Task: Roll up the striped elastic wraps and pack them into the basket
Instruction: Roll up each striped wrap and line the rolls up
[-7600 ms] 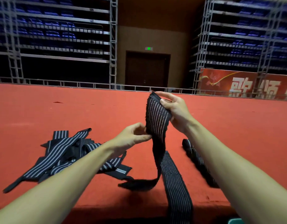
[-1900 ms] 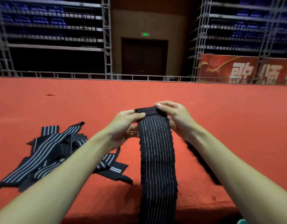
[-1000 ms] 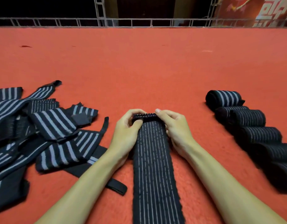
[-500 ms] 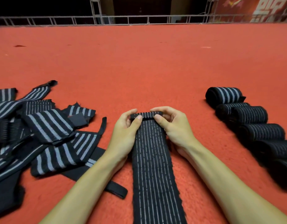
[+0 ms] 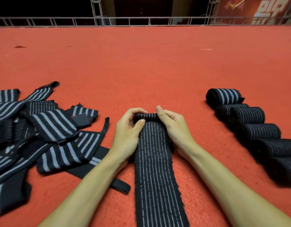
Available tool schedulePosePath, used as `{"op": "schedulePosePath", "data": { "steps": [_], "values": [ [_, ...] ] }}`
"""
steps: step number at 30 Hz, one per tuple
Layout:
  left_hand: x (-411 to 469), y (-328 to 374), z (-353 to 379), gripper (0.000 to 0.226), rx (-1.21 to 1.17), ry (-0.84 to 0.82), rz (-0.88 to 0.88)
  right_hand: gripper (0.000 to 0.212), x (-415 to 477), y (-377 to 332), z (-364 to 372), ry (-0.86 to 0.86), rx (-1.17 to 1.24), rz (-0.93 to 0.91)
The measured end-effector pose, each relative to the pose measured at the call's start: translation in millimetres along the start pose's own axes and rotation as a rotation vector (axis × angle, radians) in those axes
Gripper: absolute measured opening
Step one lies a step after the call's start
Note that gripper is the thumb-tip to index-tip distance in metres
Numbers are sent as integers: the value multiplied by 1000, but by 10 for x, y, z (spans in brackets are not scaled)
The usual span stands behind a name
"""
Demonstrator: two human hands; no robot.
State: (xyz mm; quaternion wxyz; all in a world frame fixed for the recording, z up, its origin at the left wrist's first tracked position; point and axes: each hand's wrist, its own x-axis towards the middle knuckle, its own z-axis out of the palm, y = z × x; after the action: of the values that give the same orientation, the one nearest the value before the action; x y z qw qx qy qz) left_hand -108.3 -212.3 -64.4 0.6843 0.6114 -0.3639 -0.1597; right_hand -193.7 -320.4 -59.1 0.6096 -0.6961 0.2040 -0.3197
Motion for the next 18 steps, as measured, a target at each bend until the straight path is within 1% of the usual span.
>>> {"op": "schedulePosePath", "data": {
  "steps": [2,6,9,12,14,16,18],
  "values": [
    [-6,3,-7,29,-9,0,-10,30,-7,-4,2,9,12,13],
    [-24,41,0,31,-73,3,-74,15,-27,9,-46,3,68,-4],
    [-23,59,14,35,-44,-7,-96,7,-35,42,-70,2,7,-65],
    [-19,75,6,27,-68,-11,-120,15,-50,37,-61,-15,-40,-112],
    [-16,84,7,21,-39,14,-97,19,-55,31,-70,-13,-4,-121],
    [-16,86,24,22,3,58,-94,21,-61,37,-88,-1,18,-123],
    [-24,89,46,25,25,68,-125,22,-80,23,-88,10,3,-137]
  ]
}}
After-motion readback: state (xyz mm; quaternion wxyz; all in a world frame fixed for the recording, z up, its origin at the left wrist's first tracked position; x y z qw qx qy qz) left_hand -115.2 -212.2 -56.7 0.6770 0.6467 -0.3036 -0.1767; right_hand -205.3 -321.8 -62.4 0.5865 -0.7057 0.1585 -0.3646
